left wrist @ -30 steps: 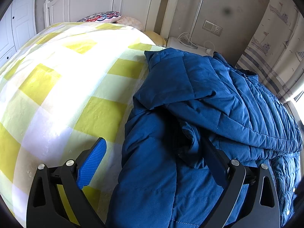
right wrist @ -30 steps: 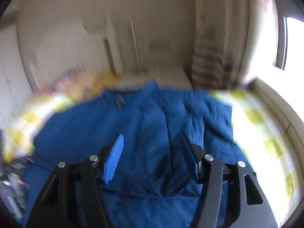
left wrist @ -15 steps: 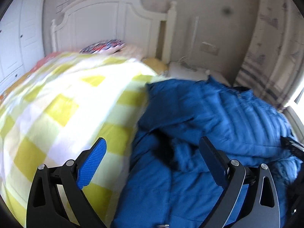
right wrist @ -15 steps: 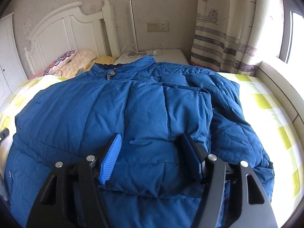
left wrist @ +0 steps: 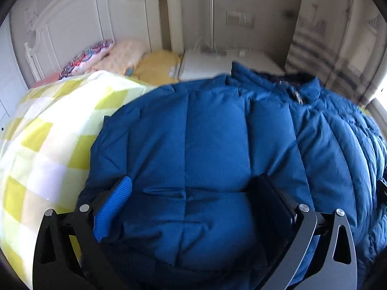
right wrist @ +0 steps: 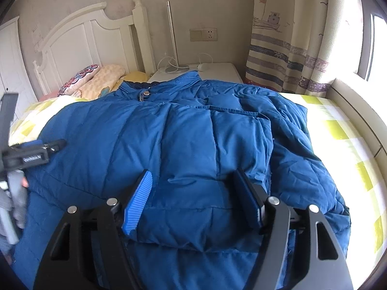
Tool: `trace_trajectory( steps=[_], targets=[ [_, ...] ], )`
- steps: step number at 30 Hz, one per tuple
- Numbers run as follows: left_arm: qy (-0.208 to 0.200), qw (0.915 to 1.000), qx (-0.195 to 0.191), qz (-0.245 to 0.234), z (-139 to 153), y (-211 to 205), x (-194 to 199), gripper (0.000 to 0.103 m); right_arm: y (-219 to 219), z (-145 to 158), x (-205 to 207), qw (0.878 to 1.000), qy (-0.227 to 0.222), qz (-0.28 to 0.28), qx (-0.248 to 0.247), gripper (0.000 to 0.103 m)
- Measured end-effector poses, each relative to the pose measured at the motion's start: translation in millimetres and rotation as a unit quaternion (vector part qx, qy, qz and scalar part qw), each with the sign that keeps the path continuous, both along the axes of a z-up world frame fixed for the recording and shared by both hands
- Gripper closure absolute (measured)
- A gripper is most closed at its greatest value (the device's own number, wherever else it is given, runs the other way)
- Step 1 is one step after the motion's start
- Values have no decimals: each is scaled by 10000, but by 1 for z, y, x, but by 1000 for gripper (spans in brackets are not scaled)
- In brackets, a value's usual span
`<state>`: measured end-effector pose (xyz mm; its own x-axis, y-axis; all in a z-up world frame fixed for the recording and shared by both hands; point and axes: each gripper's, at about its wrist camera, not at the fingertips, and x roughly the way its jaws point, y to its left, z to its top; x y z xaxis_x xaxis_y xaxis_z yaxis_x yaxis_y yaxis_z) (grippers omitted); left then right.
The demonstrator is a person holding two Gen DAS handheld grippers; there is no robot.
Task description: Fold large clothes
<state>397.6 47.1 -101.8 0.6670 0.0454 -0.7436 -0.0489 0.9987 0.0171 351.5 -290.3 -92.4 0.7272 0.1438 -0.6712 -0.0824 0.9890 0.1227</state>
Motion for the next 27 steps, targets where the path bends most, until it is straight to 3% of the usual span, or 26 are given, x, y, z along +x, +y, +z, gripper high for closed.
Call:
trace_trajectory(
  steps=[3, 7, 10, 15, 19, 21, 24, 27],
  targets=[
    [40, 9999, 97, -7, 7, 0, -5, 4, 1, 0, 0, 10000, 9, 24, 41, 32],
    [-372, 9991, 105, 151, 29, 9, -6, 4, 3, 0, 1, 9999, 7, 61, 106, 30],
    [61, 9996, 115, 240, 6, 18, 11, 4, 1, 0, 1, 9998, 3, 108, 174, 28],
    [-60, 9997, 106, 191, 0, 19, 8, 4, -1, 2, -2, 9996, -81, 115, 239, 27],
    [-66, 9998, 62, 197, 0, 20, 6, 4, -15, 17, -17, 9972, -471, -294, 495, 27],
    [-66, 9998, 54, 198, 0, 20, 6, 4, -10, 33, -22, 9957, -700, -233, 552, 27],
    [-62, 9998, 46, 199, 0, 21, 6, 4, 18, 50, -9, 9970, -667, 255, 315, 27],
    [-64, 9998, 8, 199, 0, 22, 8, 4, 46, 44, 23, 9975, -440, 506, -221, 25]
  ],
)
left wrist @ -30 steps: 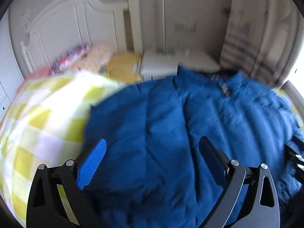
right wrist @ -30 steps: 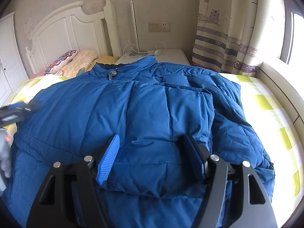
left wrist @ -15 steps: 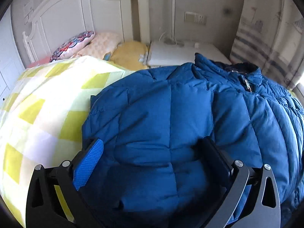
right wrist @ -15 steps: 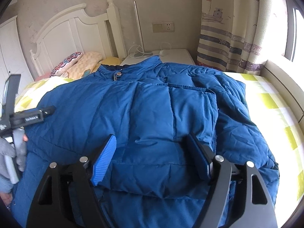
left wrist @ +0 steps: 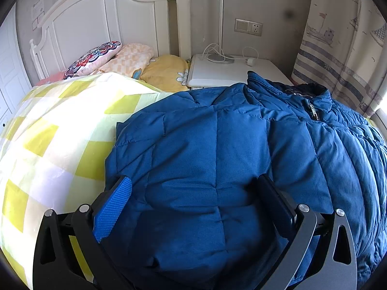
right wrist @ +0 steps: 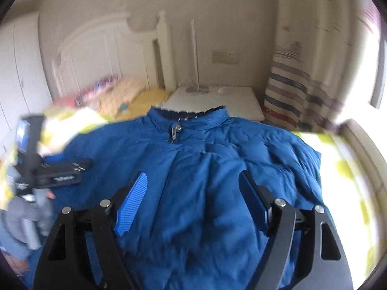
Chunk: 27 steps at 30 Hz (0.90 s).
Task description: Fold large clothes
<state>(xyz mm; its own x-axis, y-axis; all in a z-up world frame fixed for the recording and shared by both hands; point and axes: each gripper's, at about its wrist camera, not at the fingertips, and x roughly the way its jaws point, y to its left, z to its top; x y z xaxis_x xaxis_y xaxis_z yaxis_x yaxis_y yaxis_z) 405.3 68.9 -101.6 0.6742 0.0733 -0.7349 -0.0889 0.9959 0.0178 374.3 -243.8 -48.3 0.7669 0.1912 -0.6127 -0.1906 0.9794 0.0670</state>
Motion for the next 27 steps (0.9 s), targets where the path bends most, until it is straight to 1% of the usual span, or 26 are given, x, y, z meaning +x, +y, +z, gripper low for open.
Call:
trace_trajectory(
  steps=[2, 3, 4, 8, 10, 12, 13, 14, 16, 19, 20, 21, 22, 23, 24, 25, 26, 27],
  targets=[
    [1, 10000, -7, -2, 0, 0, 0, 4, 5, -21, 26, 9990, 369, -123, -216, 25],
    [-5, 10000, -13, -4, 0, 0, 0, 4, 3, -34, 37, 9981, 559, -154, -211, 22],
    [-9, 10000, -30, -5, 0, 1, 0, 4, 1, -42, 43, 9977, 656, -140, -84, 21],
    [-5, 10000, -88, -6, 0, 2, 0, 4, 2, -34, 43, 9969, 778, -53, -70, 21],
    [5, 9999, -113, -2, -1, 2, 1, 4, -11, -25, 43, 9977, 648, -193, -38, 21],
    [-2, 9999, -124, -2, -1, 2, 0, 4, -33, -16, 47, 9969, 492, -608, 116, 21],
    [-1, 9999, -132, -2, -1, 2, 0, 4, -45, -16, 51, 9954, 508, -767, 252, 21],
    [1, 9999, -136, -2, -1, 2, 1, 4, -54, -24, 60, 9932, 646, -917, 310, 21],
    [-7, 9999, -138, -10, -1, 2, 1, 4, -53, -43, 69, 9934, 798, -808, 146, 19],
    [-15, 9998, -174, -8, -1, 2, 0, 4, -46, -46, 67, 9943, 683, -820, -82, 19],
    [-17, 9998, -180, -8, -1, 2, 0, 4, -45, -46, 67, 9944, 680, -806, -75, 18],
    [-13, 9998, -191, -5, -1, 2, 1, 4, -49, -47, 67, 9946, 702, -759, 68, 17],
    [-8, 9998, -189, -3, -1, 1, 1, 4, -55, -45, 65, 9942, 727, -728, 317, 17],
    [-7, 9998, -184, 1, -1, 1, 1, 4, -59, -43, 62, 9937, 717, -767, 400, 17],
    [-7, 9998, -183, 4, -1, 0, 1, 4, -59, -37, 54, 9930, 644, -908, 383, 18],
    [-3, 9998, -188, 9, -1, 0, 1, 4, -58, -29, 42, 9927, 510, -1038, 350, 17],
    [2, 9998, -195, 10, -1, 1, 1, 4, -52, -19, 26, 9938, 291, -989, 414, 17],
    [5, 9998, -193, 13, -1, 1, 1, 4, -45, -10, 13, 9956, 121, -800, 472, 17]
  ],
)
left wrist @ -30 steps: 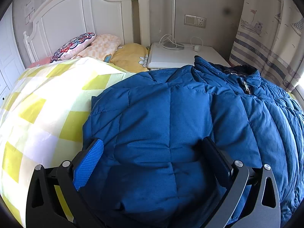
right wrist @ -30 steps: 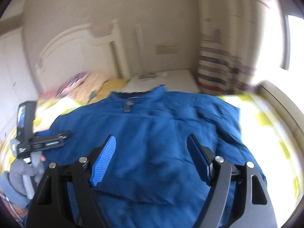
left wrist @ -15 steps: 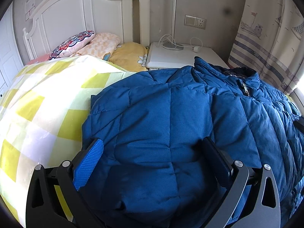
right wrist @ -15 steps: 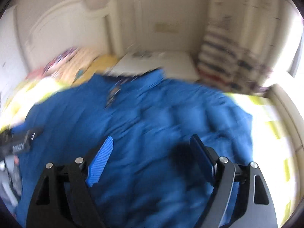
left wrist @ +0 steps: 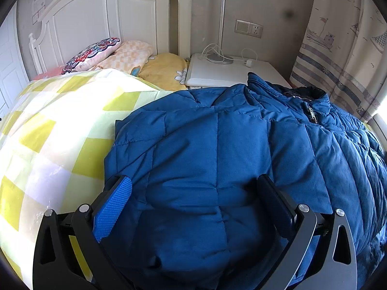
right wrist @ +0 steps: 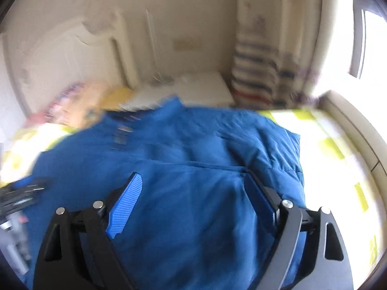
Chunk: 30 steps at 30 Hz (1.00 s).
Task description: Fold large clothes
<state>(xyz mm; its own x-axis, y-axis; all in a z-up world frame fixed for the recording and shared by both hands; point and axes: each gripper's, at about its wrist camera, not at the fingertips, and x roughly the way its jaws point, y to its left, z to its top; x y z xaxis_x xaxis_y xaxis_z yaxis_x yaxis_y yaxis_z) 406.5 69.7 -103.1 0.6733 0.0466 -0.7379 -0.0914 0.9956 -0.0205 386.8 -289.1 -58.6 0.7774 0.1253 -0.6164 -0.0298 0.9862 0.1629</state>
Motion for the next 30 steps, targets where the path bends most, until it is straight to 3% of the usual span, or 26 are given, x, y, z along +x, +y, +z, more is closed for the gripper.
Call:
trace_trajectory(
  steps=[3, 5, 7, 14, 16, 19, 21, 22, 25, 26, 27, 30],
  targets=[
    [3, 10000, 5, 2, 0, 1, 0, 4, 37, 7, -30, 9958, -177, 573, -686, 8],
    [3, 10000, 7, 2, 0, 1, 0, 4, 59, -19, -27, 9875, 235, 905, -1272, 5],
    [-15, 10000, 10, 1, 0, 0, -1, 4, 64, -40, -21, 9847, 505, 965, -1358, 3],
    [-50, 10000, -29, 48, 2, 3, -2, 4, 59, -41, -21, 9869, 505, 961, -1197, 3],
    [-173, 9990, 88, 394, 13, 4, -23, 5, 58, -40, -22, 9873, 511, 958, -1156, 3],
    [-596, 9951, -787, -55, 38, -6, -75, 5, 57, -38, -20, 9877, 502, 962, -1126, 3],
    [-430, 9974, -421, -407, 39, -31, -98, 5, 57, -38, -20, 9879, 513, 967, -1099, 3],
    [-257, 9981, -96, -560, 34, -45, -107, 5, 56, -36, -19, 9880, 520, 974, -1083, 3],
    [218, 9963, 381, -736, 4, -63, -120, 5, 54, -36, -16, 9884, 565, 1032, -965, 2],
    [456, 9958, 416, -684, -9, -62, -117, 4, 52, -36, -15, 9883, 607, 1067, -906, 2],
    [593, 9961, 178, -634, -15, -55, -114, 4, 50, -33, -16, 9881, 690, 1086, -838, 2],
    [557, 9976, -99, -406, -14, -42, -110, 4, 43, -11, -44, 9924, 604, 928, -543, 2]
  ],
)
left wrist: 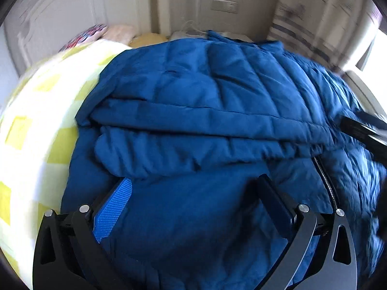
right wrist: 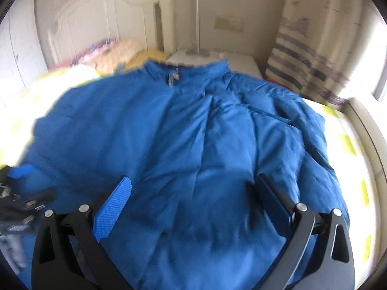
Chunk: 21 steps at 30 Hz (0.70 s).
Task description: Fold large clothes
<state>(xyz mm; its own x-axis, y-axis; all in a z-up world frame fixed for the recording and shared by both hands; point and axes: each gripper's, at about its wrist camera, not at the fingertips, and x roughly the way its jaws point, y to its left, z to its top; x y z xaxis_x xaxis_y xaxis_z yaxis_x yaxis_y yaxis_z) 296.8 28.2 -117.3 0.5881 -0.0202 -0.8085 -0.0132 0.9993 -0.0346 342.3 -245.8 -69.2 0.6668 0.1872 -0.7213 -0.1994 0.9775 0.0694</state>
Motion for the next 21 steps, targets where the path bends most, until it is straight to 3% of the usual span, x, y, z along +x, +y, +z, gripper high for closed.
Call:
trace_trajectory(
  steps=[1, 3, 5, 6, 12, 18, 20, 21],
  targets=[
    [-13, 10000, 48, 4, -1, -2, -1, 4, 2, 8, -17, 9998, -146, 118, 67, 2],
    [-42, 9996, 289, -10, -2, -9, -2, 4, 11, 4, -34, 9993, -60, 281, -252, 2],
    [-32, 9992, 391, -13, -3, -11, -2, 4, 24, -27, -38, 9947, 515, 475, -758, 3],
    [-24, 9993, 372, -12, -3, -11, -1, 4, 24, -39, -39, 9945, 546, 475, -757, 2],
    [163, 9991, 388, -42, 0, -7, 0, 4, 12, -36, -38, 9952, 731, 272, -585, 3],
    [78, 9978, 228, 625, 12, 51, -46, 4, -67, -28, -76, 9937, 614, -675, -653, 3],
    [202, 9961, 273, 812, 0, 69, -56, 4, -96, -45, -92, 9937, 703, -853, -205, 2],
    [86, 9970, -117, 764, -4, 80, -63, 4, -104, -47, -97, 9943, 632, -853, 71, 2]
  ],
)
